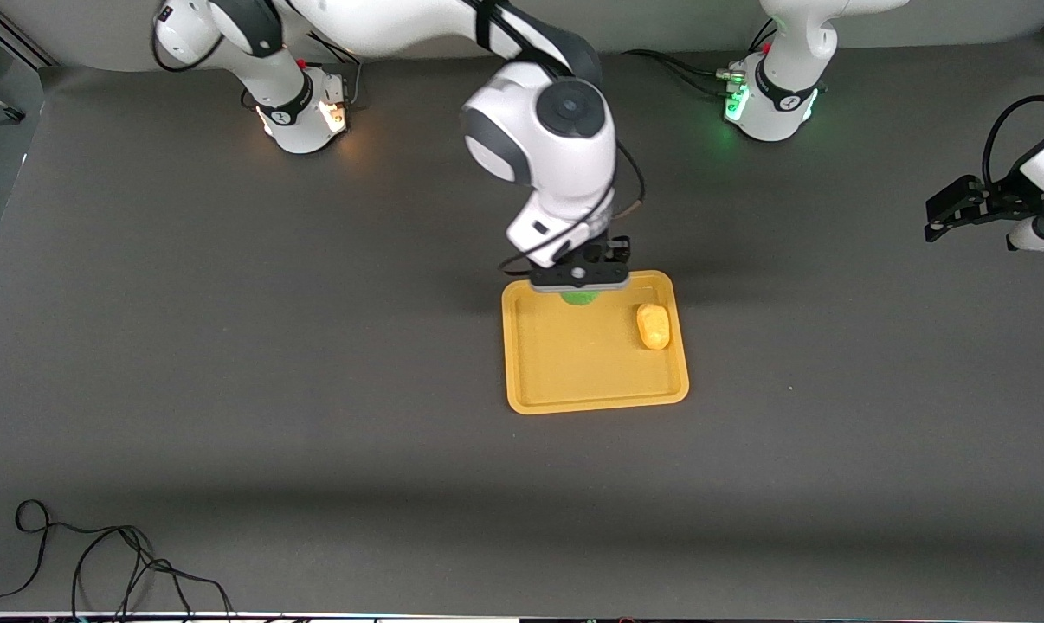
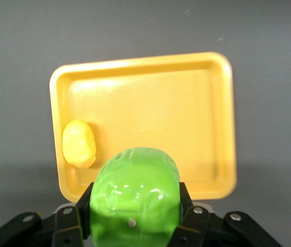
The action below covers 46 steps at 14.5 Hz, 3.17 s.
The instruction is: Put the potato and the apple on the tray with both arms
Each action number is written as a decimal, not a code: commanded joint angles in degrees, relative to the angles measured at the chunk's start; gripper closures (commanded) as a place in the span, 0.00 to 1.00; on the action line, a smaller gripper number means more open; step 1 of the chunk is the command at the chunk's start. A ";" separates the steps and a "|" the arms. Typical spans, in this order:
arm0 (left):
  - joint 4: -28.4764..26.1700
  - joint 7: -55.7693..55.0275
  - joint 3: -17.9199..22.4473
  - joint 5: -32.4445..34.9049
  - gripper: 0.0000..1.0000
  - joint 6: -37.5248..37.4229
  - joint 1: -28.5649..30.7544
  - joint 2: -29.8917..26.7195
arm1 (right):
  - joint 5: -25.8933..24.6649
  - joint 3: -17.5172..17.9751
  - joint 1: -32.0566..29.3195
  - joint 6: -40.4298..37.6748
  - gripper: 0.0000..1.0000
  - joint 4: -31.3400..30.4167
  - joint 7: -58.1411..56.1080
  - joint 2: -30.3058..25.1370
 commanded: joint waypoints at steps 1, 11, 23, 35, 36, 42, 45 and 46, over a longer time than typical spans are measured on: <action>-1.36 1.18 -0.07 1.30 0.01 0.50 0.00 0.11 | -0.65 -1.01 1.09 4.41 0.66 3.77 1.48 7.61; -1.72 5.40 0.02 0.33 0.00 0.07 2.02 1.16 | -3.29 -1.28 0.83 13.92 0.20 3.15 1.66 16.77; -1.54 5.49 -0.07 0.33 0.00 -0.02 2.02 1.34 | -4.61 -2.06 -5.58 -17.95 0.00 2.02 -4.29 -10.27; -1.63 5.49 -0.07 0.33 0.00 0.16 2.11 1.60 | -2.68 3.12 -41.86 -20.62 0.00 -33.41 -38.47 -46.42; -1.54 5.49 0.02 0.33 0.00 0.16 2.11 1.78 | -2.68 3.12 -44.85 -20.62 0.00 -33.50 -41.73 -46.60; -1.54 5.49 0.02 0.33 0.00 0.07 2.11 1.78 | -2.42 0.49 -51.12 -20.62 0.00 -33.50 -52.39 -46.34; -1.37 5.49 0.02 0.42 0.00 0.07 2.11 1.78 | -1.45 0.13 -51.03 -21.14 0.00 -33.15 -52.39 -46.25; -1.37 5.49 0.02 0.42 0.00 0.07 2.20 1.78 | -1.45 0.30 -50.85 -21.06 0.00 -33.06 -52.31 -46.07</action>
